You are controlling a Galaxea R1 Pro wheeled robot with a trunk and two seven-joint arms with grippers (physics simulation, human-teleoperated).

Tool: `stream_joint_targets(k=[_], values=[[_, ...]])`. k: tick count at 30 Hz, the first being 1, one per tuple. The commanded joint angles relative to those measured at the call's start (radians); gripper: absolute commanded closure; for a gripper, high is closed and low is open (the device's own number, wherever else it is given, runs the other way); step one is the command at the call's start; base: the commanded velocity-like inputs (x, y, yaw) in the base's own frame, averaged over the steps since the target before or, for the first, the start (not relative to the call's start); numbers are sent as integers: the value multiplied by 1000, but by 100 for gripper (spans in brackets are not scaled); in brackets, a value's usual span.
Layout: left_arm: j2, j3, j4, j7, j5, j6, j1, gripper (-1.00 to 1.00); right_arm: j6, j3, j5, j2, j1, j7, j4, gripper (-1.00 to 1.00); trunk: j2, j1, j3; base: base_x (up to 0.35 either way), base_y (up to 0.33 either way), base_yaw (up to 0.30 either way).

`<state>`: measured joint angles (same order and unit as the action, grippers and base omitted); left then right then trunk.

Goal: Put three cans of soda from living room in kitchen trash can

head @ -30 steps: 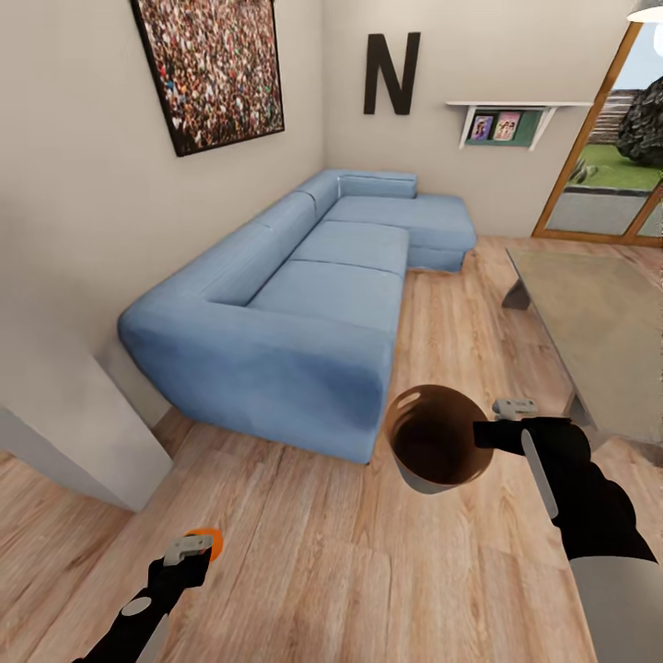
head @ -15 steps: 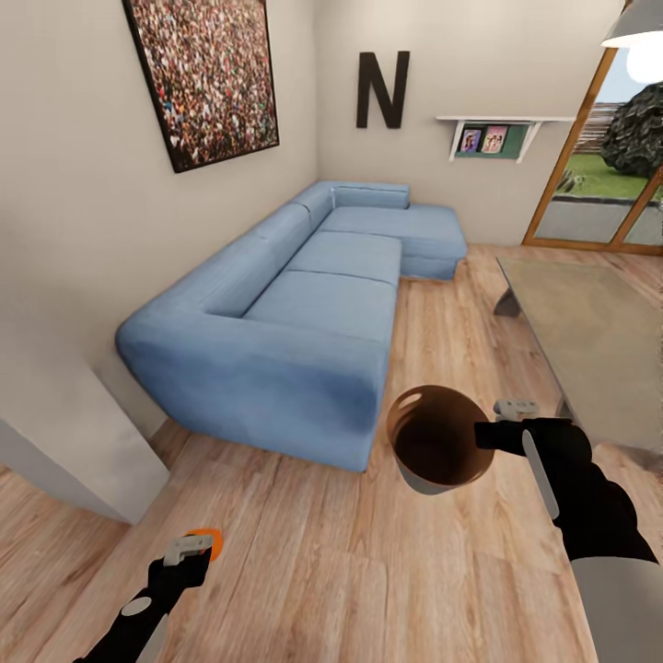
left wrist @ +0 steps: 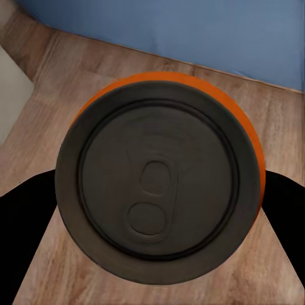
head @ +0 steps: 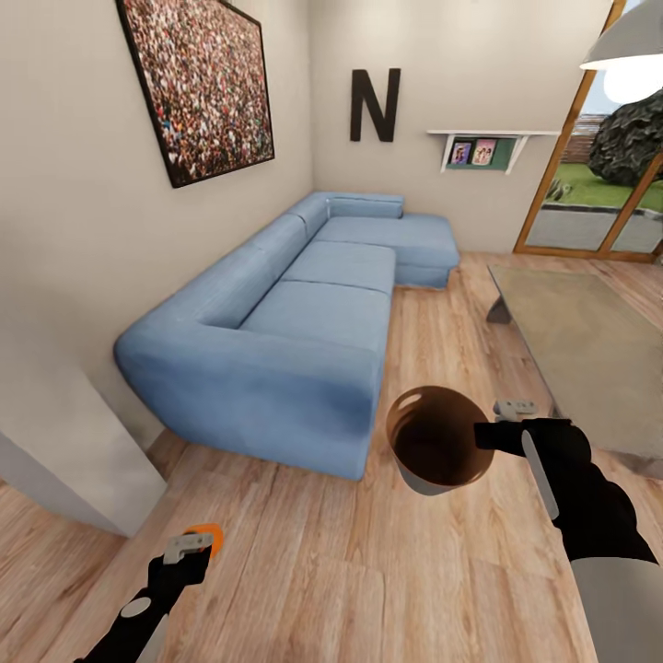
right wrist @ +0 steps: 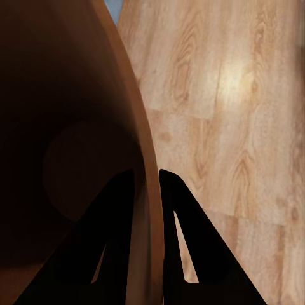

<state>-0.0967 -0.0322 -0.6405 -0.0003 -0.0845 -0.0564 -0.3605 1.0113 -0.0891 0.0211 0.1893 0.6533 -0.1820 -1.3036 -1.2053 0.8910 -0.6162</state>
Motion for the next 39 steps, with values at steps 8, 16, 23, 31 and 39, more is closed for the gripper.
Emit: stream_joint_targets(k=[8,16,23,31,39], values=[[0,0,1,0,0,-3,0,100,1,0,-17,-1,0,-3,1,100,56,-31,38,0,0,-9],[0,0,2,0,0,-3,0,100,1,0,-16,-1,0,-3,2,100,112,-62,77,0,0,0],[0,0,2,0,0,-3,0,100,1,0,-16,-1,0,-3,1,100,161,-88,110,0,0,0],[0,0,2,0,0,-3,0,100,0,0,-16,-1,0,-3,2,100,217,-119,148,0,0,0],[0,0,2,0,0,-3,0,100,1,0,-15,-1,0,-3,2,100,266,-146,183,0,0,0]])
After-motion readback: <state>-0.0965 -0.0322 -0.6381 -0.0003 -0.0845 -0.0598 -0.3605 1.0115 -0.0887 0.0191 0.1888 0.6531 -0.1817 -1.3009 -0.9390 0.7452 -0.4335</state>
